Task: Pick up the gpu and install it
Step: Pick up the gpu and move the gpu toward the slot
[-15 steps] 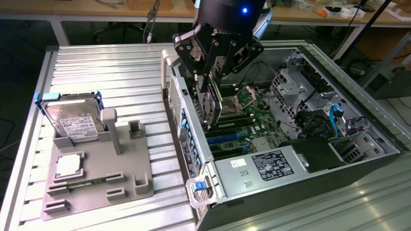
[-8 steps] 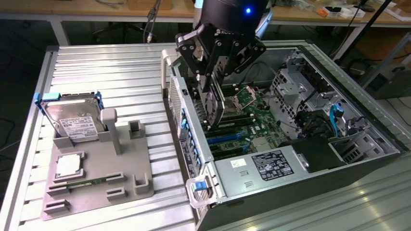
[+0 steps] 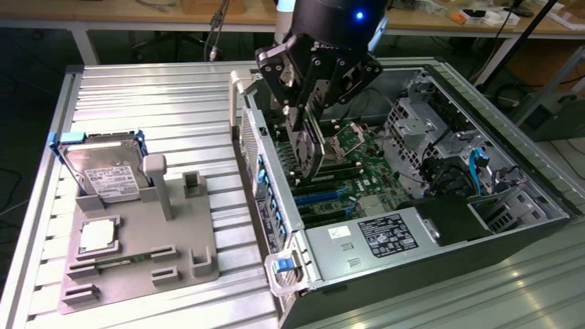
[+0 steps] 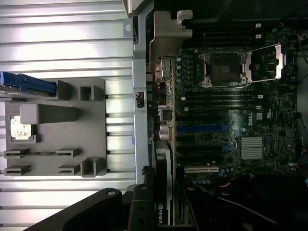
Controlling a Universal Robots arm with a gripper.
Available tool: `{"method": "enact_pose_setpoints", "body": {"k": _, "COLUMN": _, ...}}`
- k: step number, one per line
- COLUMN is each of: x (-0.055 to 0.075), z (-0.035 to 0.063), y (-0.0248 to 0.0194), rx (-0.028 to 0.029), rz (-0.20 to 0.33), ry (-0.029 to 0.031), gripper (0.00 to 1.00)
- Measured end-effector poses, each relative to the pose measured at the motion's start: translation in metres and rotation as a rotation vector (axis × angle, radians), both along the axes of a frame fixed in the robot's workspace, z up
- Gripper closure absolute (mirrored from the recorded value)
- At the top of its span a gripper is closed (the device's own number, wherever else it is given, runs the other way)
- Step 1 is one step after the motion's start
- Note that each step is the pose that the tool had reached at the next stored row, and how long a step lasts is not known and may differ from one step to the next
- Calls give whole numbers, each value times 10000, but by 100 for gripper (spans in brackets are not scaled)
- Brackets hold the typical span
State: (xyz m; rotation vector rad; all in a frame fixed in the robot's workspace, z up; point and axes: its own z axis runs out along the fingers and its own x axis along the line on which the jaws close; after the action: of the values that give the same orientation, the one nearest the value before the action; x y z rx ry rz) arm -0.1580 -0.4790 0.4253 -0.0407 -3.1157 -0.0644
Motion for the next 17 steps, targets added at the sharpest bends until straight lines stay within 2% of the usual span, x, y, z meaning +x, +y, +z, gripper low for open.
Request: {"method": "enact_pose_setpoints", "body": {"k": 17, "x": 95, "z": -3, "y": 0, "rx": -2, "rz": 131, "ry": 0, "gripper": 73}}
